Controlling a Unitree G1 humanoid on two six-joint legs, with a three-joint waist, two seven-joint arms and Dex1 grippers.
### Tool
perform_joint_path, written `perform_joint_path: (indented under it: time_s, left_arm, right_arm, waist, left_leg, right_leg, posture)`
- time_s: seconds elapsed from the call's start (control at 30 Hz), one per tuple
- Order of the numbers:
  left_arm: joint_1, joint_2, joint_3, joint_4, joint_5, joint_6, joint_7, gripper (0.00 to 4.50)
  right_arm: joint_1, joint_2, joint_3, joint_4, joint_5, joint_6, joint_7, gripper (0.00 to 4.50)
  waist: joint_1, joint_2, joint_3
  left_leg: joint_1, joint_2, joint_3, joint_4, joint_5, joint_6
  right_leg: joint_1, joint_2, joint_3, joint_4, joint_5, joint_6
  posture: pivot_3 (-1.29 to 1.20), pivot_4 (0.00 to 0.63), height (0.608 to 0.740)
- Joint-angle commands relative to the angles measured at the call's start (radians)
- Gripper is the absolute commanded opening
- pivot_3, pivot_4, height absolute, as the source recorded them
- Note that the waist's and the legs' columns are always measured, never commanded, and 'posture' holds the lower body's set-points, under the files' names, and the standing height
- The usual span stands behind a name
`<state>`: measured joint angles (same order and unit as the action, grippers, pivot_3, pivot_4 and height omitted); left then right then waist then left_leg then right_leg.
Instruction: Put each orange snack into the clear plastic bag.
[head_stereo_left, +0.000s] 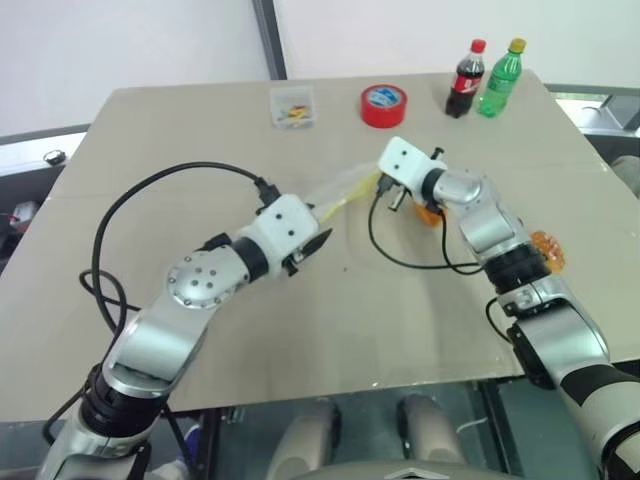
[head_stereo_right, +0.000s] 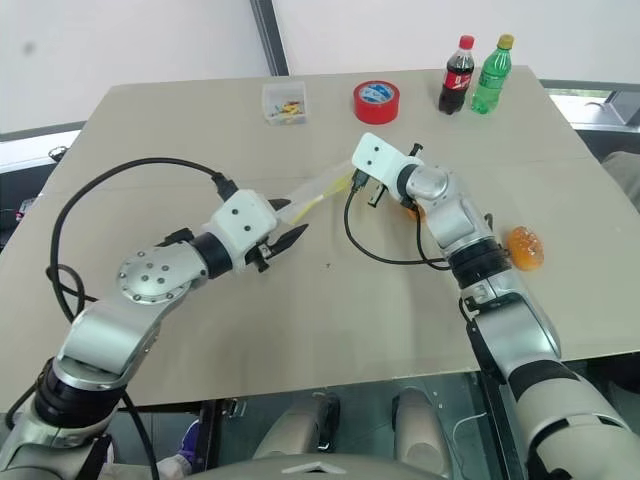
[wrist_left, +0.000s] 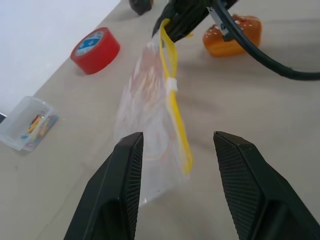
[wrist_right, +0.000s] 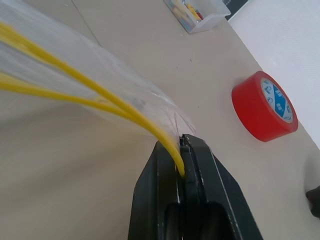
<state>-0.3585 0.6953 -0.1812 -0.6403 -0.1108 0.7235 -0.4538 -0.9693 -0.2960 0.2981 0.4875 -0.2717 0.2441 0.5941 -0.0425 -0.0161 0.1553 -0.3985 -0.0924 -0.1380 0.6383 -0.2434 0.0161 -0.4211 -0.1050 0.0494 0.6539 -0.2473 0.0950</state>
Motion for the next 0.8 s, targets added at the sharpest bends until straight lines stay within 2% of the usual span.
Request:
perform_joint_path:
  time_s: [0.03,0.2,0.3,0.4,0.53,0.67,0.8]
  left_arm:
    - [-0.033,-0.026,-0.01,-0.003,0.043,0.048,0.033,2.37]
    - [-0.052,-0.043,-0.048,-0.004,0.075,0.079,0.029,2.37]
    - [-0.058,-0.058,-0.06,0.002,0.09,0.084,0.031,1.52]
    - [-0.064,-0.083,-0.069,0.004,0.099,0.091,0.035,0.11]
    - [-0.061,-0.081,-0.05,0.027,0.111,0.062,0.024,0.02]
    - [-0.036,-0.043,-0.003,0.072,0.107,-0.055,-0.018,0.02]
    - [-0.026,-0.017,0.039,0.139,0.095,-0.163,-0.061,0.0]
  right_arm:
    - [-0.012,0.004,-0.004,-0.072,-0.002,0.02,0.001,0.0]
    - [0.013,0.01,-0.001,-0.12,-0.003,0.056,-0.004,0.0]
    - [0.022,0.011,0.0,-0.142,-0.006,0.072,-0.009,0.0]
    - [0.031,0.009,0.0,-0.162,-0.007,0.084,-0.016,0.0]
    - [0.049,-0.004,-0.003,-0.191,-0.017,0.097,-0.032,0.0]
    - [0.1,-0.067,0.018,-0.279,0.0,0.1,0.073,0.0]
    - [0.244,-0.113,-0.045,-0.487,0.03,0.196,0.074,1.26]
  waist:
    - [0.0,0.0,0.0]
    - [0.0,0.0,0.0]
    - [0.001,0.0,0.0]
    - [0.001,0.0,0.0]
    - [0.001,0.0,0.0]
    - [0.002,0.0,0.0]
    - [0.005,0.0,0.0]
  left_leg:
    - [0.0,0.0,0.0,0.0,0.0,0.0]
    - [0.0,0.0,0.0,0.0,0.0,0.0]
    - [0.0,0.0,0.0,0.001,0.0,0.0]
    - [0.0,0.0,0.0,0.001,0.0,0.0]
    - [0.0,0.0,0.0,0.002,0.0,0.0]
    - [0.0,0.0,0.0,0.003,0.0,0.0]
    - [0.0,0.0,0.0,0.003,0.0,0.0]
  right_leg:
    - [0.0,0.0,0.0,0.0,0.0,0.0]
    - [0.0,0.0,0.0,0.0,0.0,0.0]
    - [0.0,0.0,0.0,0.001,0.0,0.0]
    - [0.0,0.0,0.0,0.002,0.0,0.0]
    - [0.0,0.0,0.0,0.002,0.0,0.0]
    - [0.0,0.0,0.0,0.003,0.0,0.0]
    - [0.0,0.0,0.0,0.003,0.0,0.0]
  posture:
    - [0.0,0.15,0.74]
    - [0.0,0.15,0.74]
    - [0.0,0.15,0.74]
    - [0.0,0.15,0.74]
    - [0.0,0.15,0.74]
    - [0.0,0.15,0.74]
    - [0.0,0.15,0.74]
